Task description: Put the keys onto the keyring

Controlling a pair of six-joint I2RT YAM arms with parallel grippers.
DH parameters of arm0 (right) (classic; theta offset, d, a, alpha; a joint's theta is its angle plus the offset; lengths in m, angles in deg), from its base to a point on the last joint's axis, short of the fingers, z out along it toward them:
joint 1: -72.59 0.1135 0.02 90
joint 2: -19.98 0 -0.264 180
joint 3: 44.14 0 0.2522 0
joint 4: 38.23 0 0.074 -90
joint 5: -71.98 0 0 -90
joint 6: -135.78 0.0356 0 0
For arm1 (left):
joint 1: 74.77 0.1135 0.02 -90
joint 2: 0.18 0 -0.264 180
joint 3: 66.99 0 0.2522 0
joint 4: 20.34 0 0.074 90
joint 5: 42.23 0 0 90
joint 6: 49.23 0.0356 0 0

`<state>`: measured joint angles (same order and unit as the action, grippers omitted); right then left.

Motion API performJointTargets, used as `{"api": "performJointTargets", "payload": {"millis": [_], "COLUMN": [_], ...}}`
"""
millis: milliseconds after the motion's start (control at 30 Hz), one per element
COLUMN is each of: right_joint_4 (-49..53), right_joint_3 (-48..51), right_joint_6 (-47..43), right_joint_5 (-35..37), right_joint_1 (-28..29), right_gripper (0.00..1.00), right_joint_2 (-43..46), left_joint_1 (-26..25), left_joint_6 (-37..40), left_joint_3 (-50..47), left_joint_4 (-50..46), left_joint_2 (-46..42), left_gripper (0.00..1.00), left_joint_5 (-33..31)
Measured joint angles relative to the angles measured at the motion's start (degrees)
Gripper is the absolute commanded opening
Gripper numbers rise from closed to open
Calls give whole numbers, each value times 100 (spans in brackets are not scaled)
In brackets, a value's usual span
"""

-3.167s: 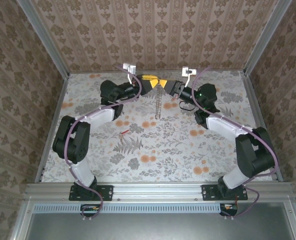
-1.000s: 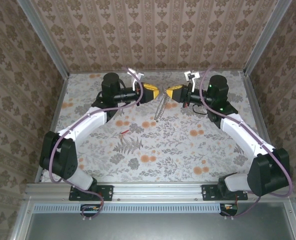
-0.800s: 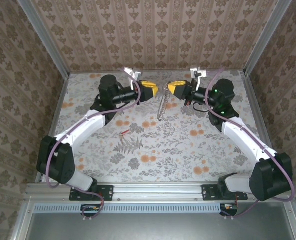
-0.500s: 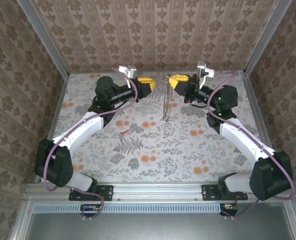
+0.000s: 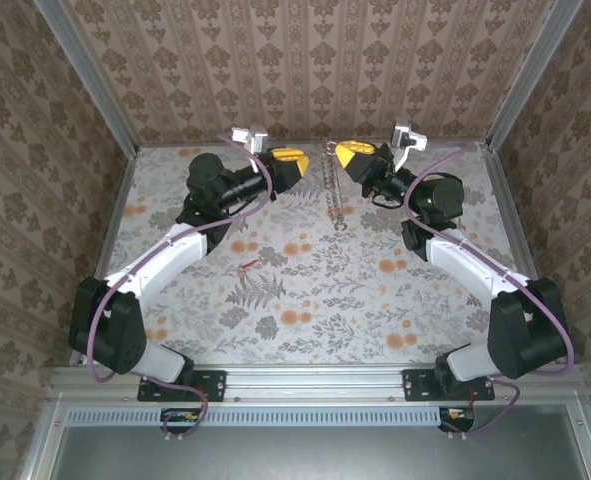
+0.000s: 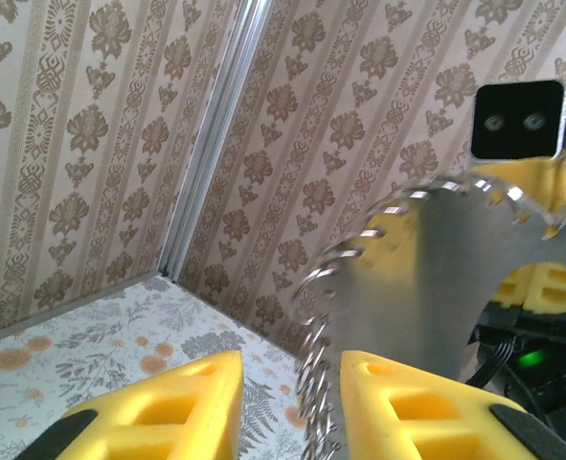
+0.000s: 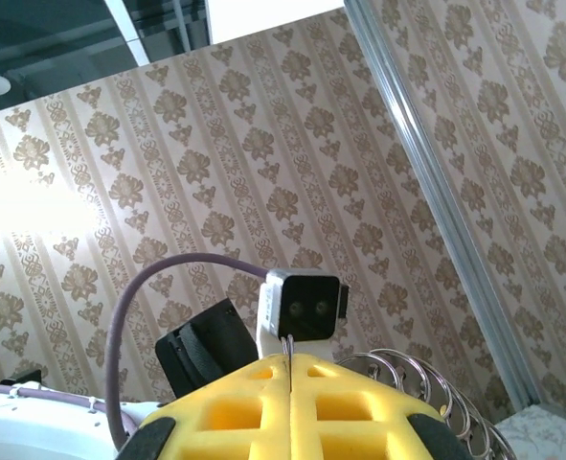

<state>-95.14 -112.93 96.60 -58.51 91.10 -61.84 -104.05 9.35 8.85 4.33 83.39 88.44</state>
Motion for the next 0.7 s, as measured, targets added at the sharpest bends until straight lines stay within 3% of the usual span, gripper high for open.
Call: {"api": "performJointTargets", "payload": {"millis": [700], "right_joint_4": [-120], "right_joint_3": [-151], "right_joint_6": [205], "right_joint_5": [7], "right_joint_1": [52], "right_gripper": [0], "right_joint_2": [-66], "left_joint_1": [-76], "left_joint_6": [-505], "left_joint_3": [0], "left_joint_4": [1091], "left_joint_2": [199], "left_gripper": [32], "left_joint_5": [155]}}
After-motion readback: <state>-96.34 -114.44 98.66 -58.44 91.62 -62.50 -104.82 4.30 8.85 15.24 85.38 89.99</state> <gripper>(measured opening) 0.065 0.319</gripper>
